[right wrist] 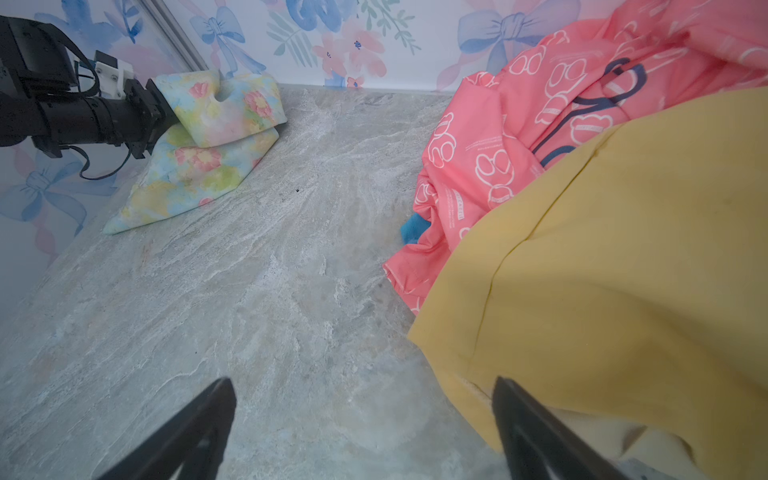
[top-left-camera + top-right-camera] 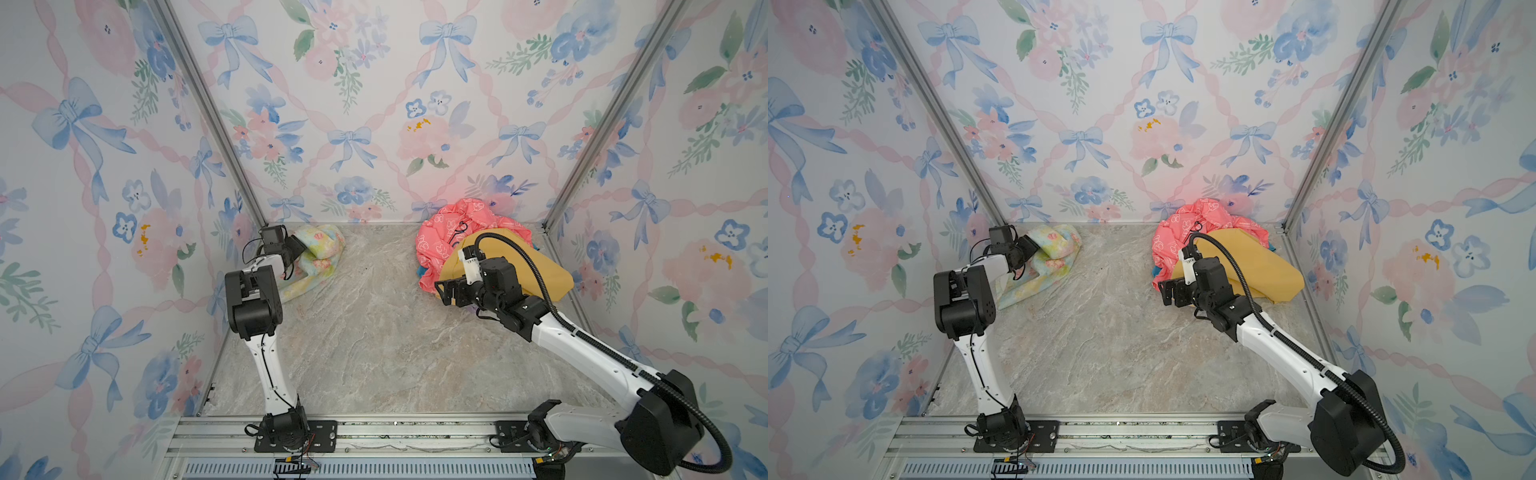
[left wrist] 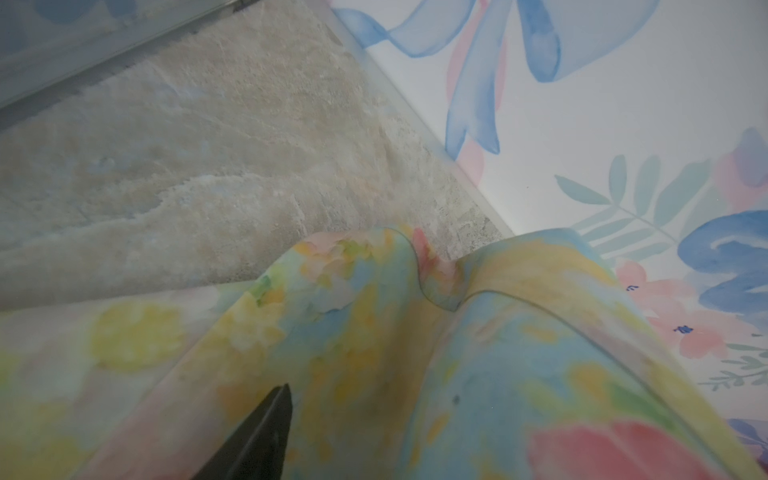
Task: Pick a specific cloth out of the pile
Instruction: 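Lower the floral cloth onto the floor and open the left gripper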
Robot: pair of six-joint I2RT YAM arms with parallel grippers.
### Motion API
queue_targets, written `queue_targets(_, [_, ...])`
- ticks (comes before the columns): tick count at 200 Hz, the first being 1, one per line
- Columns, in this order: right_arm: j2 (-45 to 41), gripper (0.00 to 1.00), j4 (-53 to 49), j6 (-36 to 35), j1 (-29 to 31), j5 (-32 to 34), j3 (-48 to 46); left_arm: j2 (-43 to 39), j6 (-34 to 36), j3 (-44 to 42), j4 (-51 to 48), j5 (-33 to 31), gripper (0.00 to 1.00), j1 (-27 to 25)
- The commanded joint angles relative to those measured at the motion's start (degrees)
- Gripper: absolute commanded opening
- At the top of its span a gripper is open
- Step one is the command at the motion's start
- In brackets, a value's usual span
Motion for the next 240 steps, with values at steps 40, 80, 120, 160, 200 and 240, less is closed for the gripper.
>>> queue_targets(40, [-2.19,0.99,-0.71,-0.31,-0.47,0.36,-0.87,-3.31,1.26,2.94,-1.79,1.08,0.87,1.05])
queue_targets(80, [-2.96,0.99,-0.71,-0.05,-0.52,0.00,-1.07,-5.69,1.51,4.87,-1.88,5.23,0.97,1.14])
queue_targets(120, [-5.12,0.98,-0.69,0.39,-0.58,0.29,-2.42,-7.51,2.41,3.38,-2.93,5.87,0.94,1.14])
queue_targets(160, [-7.93,0.98,-1.00,0.39,-0.57,0.92,-4.35,-10.52,4.58,0.37,-2.86,5.79,0.93,1.06])
queue_targets(200, [-10.71,0.97,-1.39,-0.62,-1.47,2.04,-5.68,-16.05,10.05,-2.43,-2.60,4.10,0.93,-0.15])
queue_targets(240, [-14.31,0.97,-1.76,-4.70,-3.64,4.16,-6.39,-24.02,15.03,-8.56,1.21,3.59,0.98,-2.24])
